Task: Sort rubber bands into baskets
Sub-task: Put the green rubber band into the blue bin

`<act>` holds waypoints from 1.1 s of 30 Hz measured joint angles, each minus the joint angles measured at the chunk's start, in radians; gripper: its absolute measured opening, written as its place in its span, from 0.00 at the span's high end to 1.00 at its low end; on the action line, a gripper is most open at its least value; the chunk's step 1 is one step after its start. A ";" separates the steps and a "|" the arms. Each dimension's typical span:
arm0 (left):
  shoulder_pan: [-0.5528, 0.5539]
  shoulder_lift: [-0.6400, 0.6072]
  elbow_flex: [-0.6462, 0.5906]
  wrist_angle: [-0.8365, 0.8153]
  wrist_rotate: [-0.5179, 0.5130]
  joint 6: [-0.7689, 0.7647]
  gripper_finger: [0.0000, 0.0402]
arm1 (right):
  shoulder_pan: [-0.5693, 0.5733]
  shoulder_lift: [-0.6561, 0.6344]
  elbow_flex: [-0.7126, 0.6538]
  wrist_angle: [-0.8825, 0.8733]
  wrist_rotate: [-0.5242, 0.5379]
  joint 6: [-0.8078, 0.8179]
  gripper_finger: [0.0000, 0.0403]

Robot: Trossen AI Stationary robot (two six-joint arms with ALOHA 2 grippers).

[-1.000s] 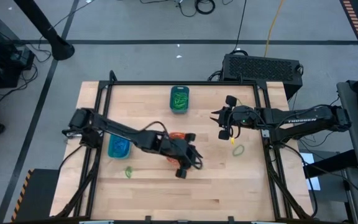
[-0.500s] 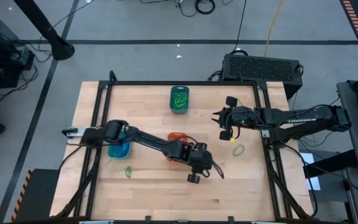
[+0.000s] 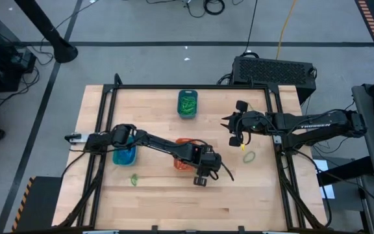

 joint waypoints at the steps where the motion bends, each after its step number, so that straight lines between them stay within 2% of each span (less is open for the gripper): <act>1: 0.000 0.000 0.000 -0.002 0.002 0.000 0.72 | 0.000 0.000 0.000 -0.001 0.000 0.000 0.77; 7: -0.005 0.026 0.000 -0.010 0.058 -0.001 0.72 | 0.000 0.000 0.000 0.001 0.000 0.000 0.77; 19: -0.007 0.051 0.002 0.004 0.059 0.005 0.73 | 0.000 0.000 0.000 0.002 0.000 0.000 0.77; 22: -0.007 0.051 0.002 0.004 0.061 0.024 0.79 | 0.000 0.000 0.000 0.002 0.000 0.000 0.77; 27: -0.009 0.033 0.000 0.003 0.060 0.035 0.98 | 0.000 0.000 0.000 0.002 0.000 0.000 0.77; 33: -0.008 -0.077 -0.002 -0.015 0.028 0.054 0.99 | 0.000 0.000 0.000 -0.001 0.000 0.000 0.77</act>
